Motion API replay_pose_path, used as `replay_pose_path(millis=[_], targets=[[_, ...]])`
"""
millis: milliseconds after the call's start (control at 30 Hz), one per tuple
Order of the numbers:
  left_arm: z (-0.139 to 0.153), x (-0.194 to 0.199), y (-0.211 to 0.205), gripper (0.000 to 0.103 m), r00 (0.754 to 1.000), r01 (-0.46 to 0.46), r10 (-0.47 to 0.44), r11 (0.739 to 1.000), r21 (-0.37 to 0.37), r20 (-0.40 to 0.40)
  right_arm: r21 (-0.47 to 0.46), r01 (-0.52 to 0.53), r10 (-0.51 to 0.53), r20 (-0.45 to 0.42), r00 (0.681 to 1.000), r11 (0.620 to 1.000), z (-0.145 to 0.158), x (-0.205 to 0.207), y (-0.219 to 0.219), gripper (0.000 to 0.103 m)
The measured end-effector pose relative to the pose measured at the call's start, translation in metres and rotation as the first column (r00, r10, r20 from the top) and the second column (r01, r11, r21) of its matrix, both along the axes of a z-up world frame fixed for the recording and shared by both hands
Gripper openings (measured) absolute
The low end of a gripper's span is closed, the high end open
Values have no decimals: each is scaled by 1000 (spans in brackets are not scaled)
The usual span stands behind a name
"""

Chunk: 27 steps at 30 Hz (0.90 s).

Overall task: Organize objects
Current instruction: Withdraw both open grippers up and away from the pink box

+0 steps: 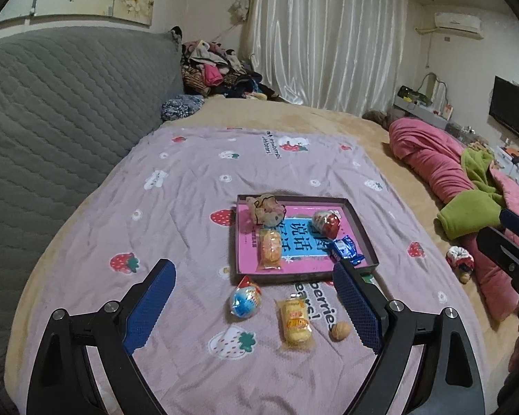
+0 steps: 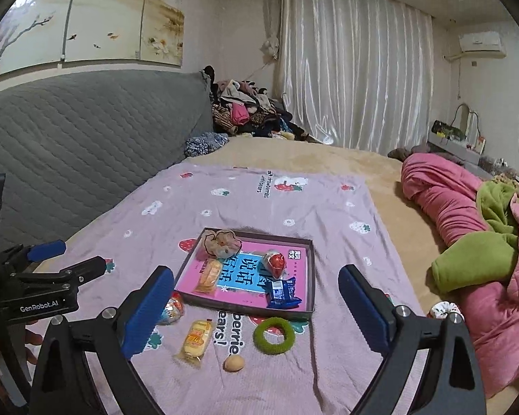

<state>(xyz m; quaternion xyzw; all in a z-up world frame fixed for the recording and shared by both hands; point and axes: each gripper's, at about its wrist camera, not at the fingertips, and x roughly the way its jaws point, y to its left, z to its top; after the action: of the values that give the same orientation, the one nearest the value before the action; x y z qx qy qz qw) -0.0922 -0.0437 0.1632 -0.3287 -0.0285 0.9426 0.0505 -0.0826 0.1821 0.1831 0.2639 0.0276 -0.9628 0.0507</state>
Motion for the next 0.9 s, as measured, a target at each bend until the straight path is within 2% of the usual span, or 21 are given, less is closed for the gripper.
replay_pose_path(millis=[333, 667, 900], targets=[[-6, 26, 8, 93, 1000, 2, -2, 1000, -6, 18, 19, -3, 3, 1, 1000, 1000, 0, 27, 1, 97], [-29, 41, 21, 93, 999, 6, -4, 1000, -29, 52, 47, -4, 2, 42, 999, 999, -25, 49, 4, 97], [-50, 41, 15, 93, 997, -6, 10, 999, -51, 73, 39, -15, 13, 73, 997, 999, -50, 52, -2, 97]])
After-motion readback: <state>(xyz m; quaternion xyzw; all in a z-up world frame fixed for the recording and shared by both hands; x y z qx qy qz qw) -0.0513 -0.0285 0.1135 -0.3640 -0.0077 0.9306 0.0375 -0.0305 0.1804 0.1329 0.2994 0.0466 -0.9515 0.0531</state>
